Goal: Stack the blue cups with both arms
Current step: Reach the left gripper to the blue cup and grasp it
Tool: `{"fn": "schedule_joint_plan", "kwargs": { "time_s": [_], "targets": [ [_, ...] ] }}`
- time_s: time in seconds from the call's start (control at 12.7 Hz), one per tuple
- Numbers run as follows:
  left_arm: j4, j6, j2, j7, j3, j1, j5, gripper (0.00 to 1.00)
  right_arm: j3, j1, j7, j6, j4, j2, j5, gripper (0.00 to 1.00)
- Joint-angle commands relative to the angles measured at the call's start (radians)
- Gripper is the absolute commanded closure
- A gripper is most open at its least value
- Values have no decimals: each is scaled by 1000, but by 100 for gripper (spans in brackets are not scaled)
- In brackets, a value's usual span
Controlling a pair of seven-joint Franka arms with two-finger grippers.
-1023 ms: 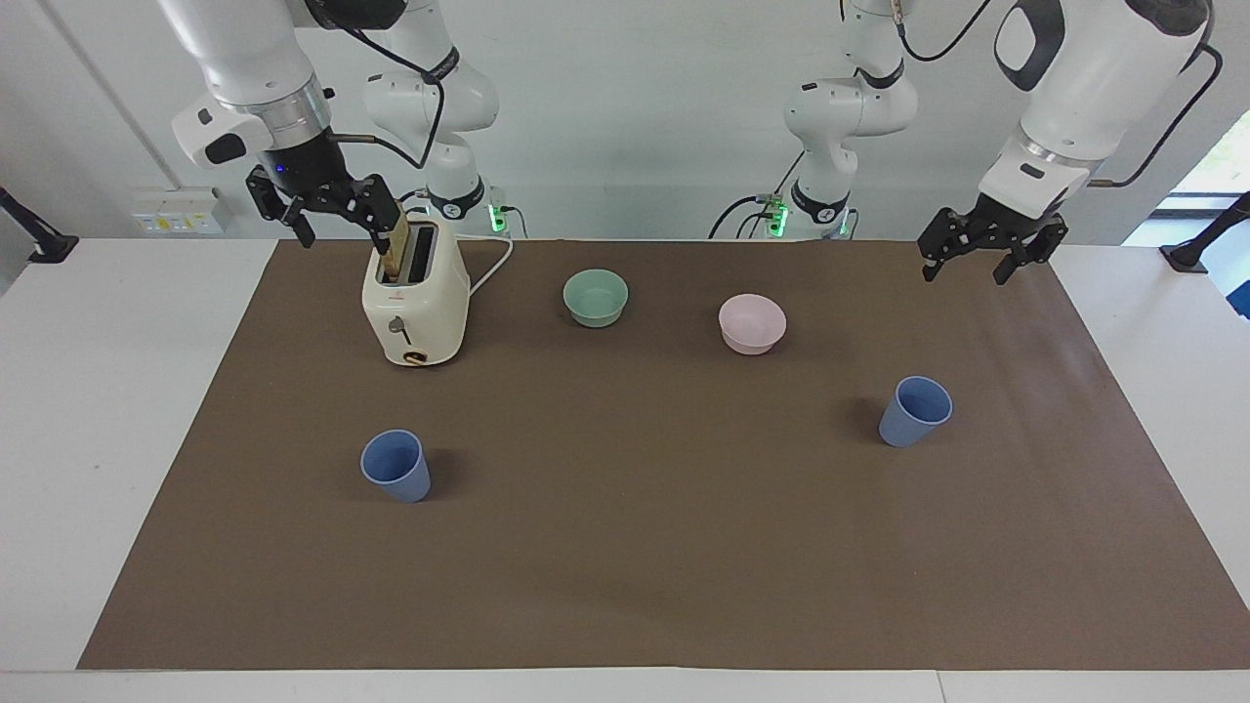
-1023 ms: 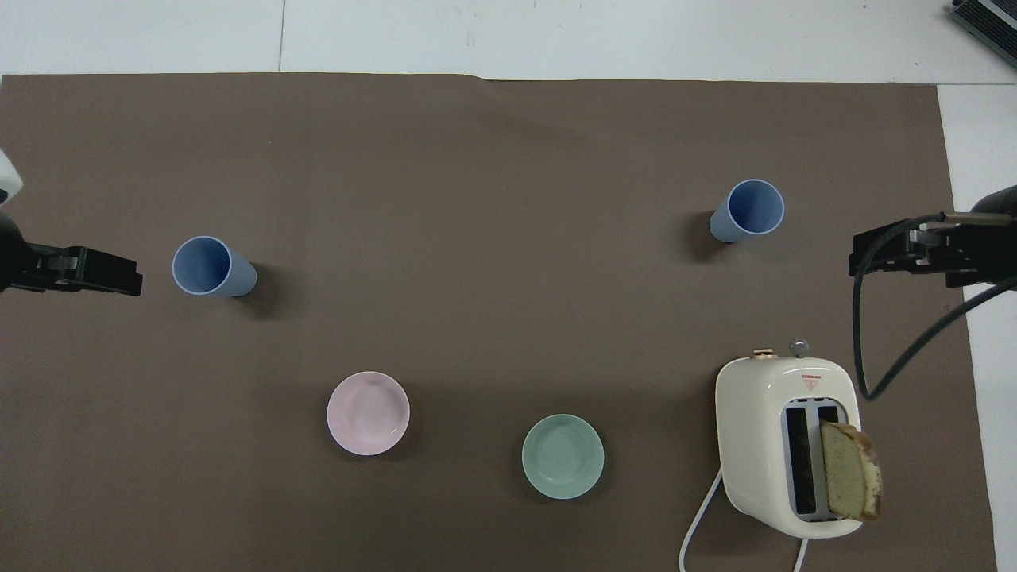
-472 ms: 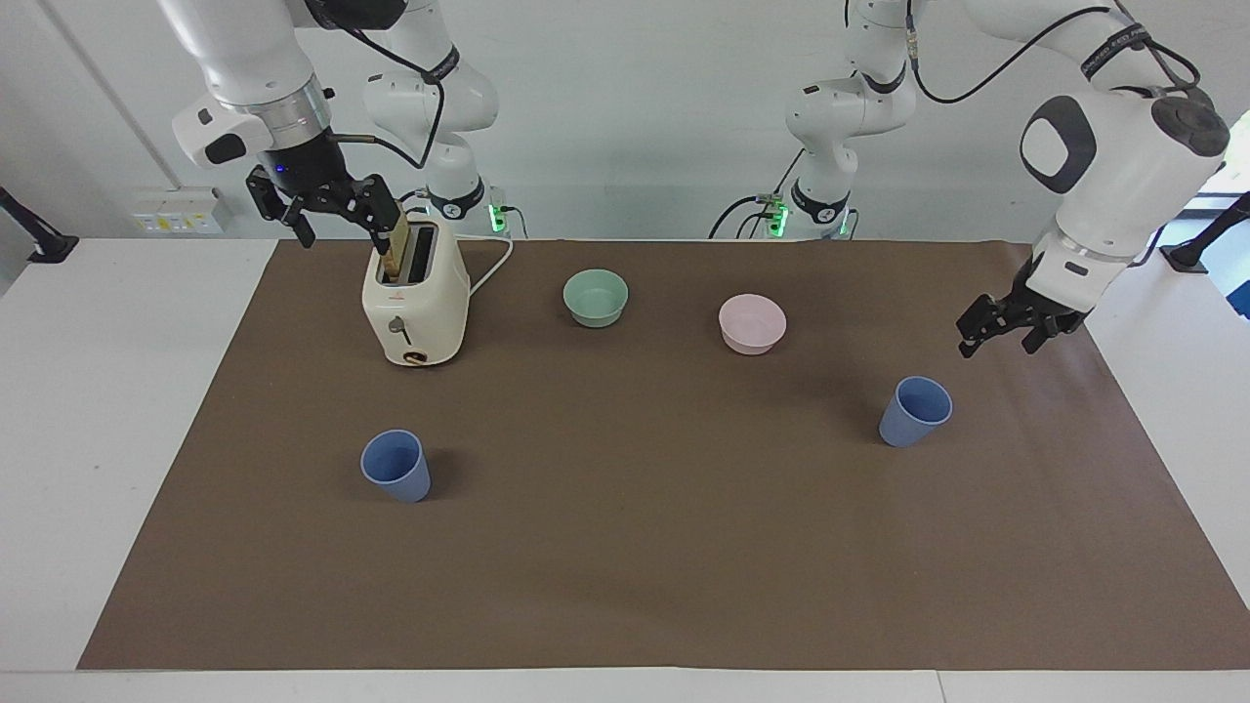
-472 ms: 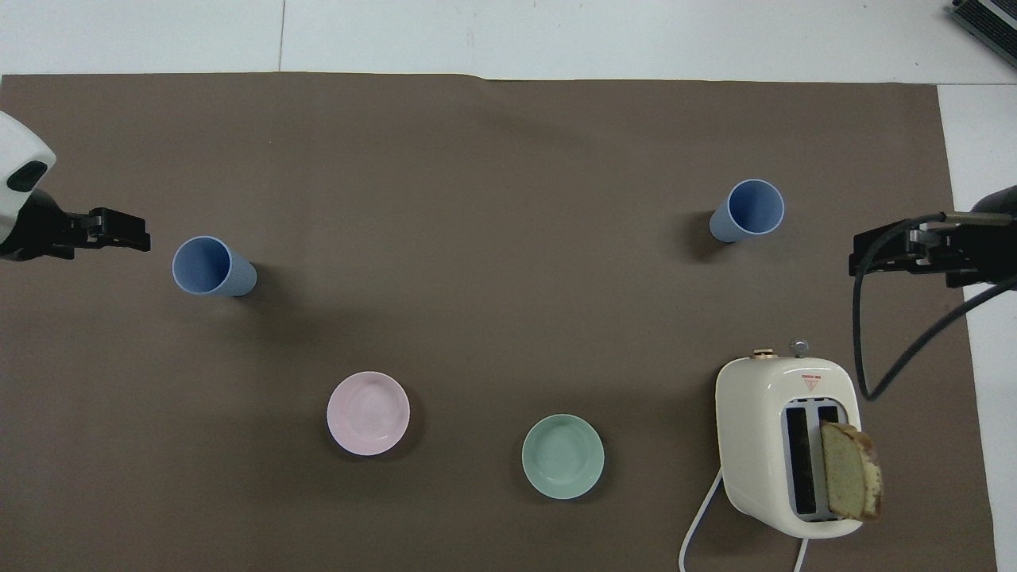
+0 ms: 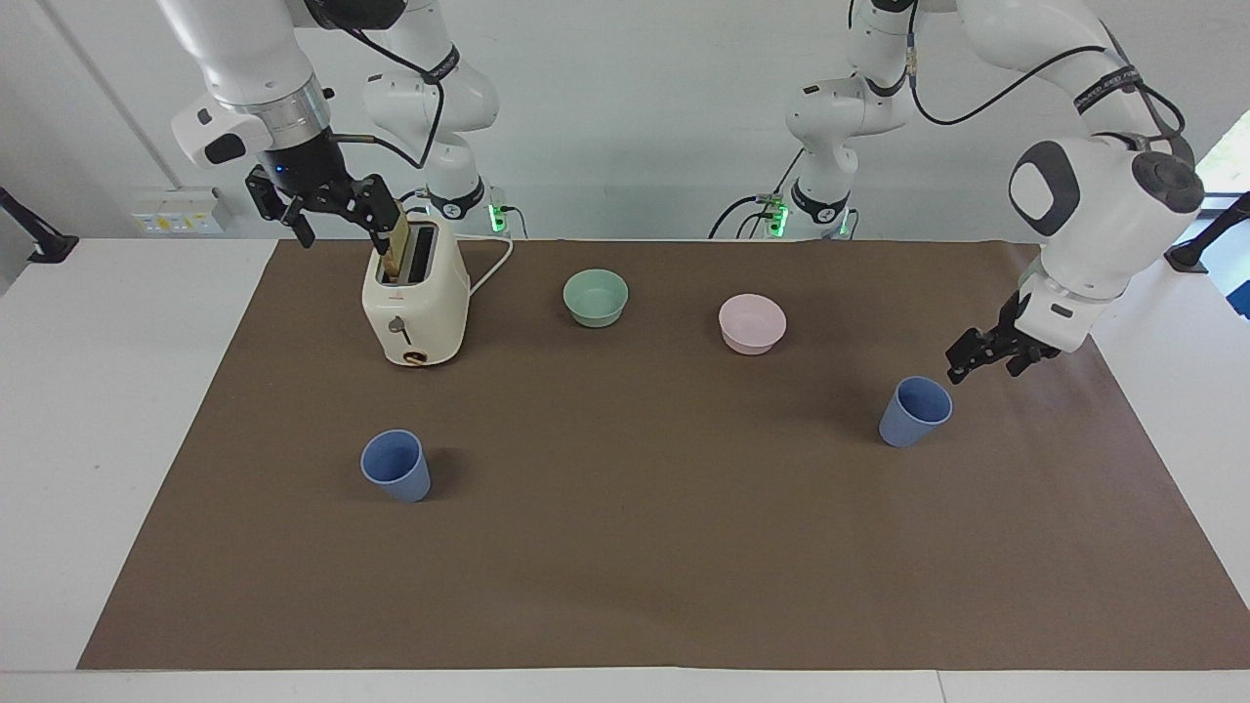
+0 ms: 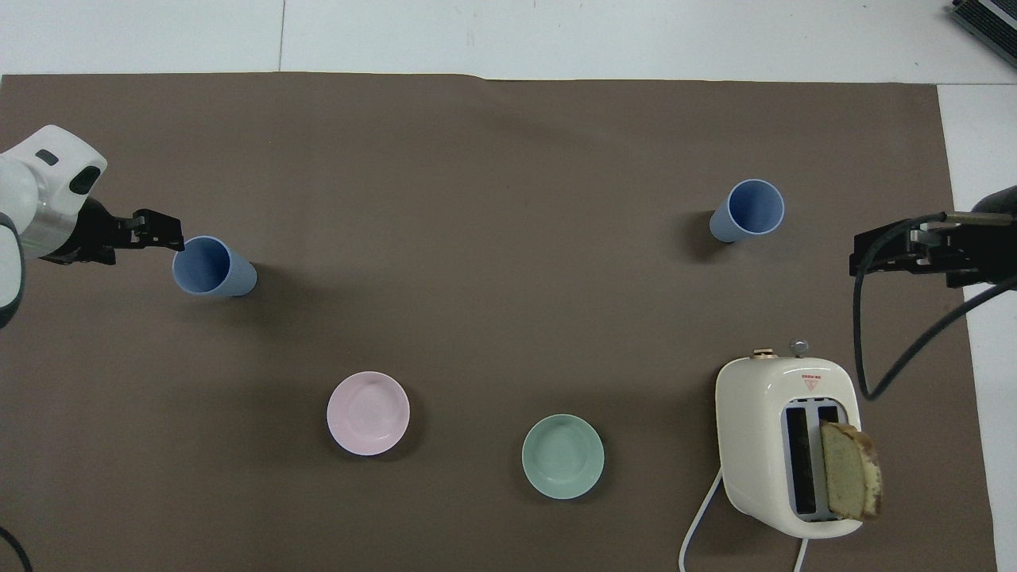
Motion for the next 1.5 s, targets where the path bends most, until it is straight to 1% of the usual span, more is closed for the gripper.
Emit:
{"fn": "schedule_joint_plan", "kwargs": {
  "time_s": [0.0,0.16,0.31,0.47,0.55,0.63,0.71,0.79,0.94,1.02,1.18,1.42],
  "targets": [
    [-21,51,11,-18,0,-3,5,0,4,-12,-16,6,7,6,-4,0],
    [-50,55,19,-21,0,-10,5,0,4,-12,-18,6,7,4,-4,0],
    [-107,116,14,-22,-1,-11,5,0,4,-12,-18,6,7,4,-4,0],
    [-110,124,13,-24,-1,-11,5,0,4,-13,-18,6,7,4,-4,0],
    [-110,126,14,-28,-1,-11,3,16,4,-13,-19,6,7,4,-4,0],
    [-109,125,13,-27,-1,-11,3,48,4,-13,-19,6,7,4,-4,0],
    [-109,123,14,-24,-1,-10,5,76,4,-12,-21,6,7,4,-4,0],
    [-106,121,14,-24,-1,-10,5,99,4,-13,-21,6,7,4,-4,0],
    [-80,108,21,-27,-1,-11,3,100,4,-12,-21,6,7,4,-4,0],
    [-46,82,27,-34,-1,-11,5,100,4,-12,-23,6,7,4,-4,0],
    [40,-4,31,-36,-3,-11,3,100,4,-13,-19,6,7,4,-4,0],
    [113,-88,21,-68,-15,-13,-7,100,4,-12,-19,7,7,4,-6,0]
  ]
}}
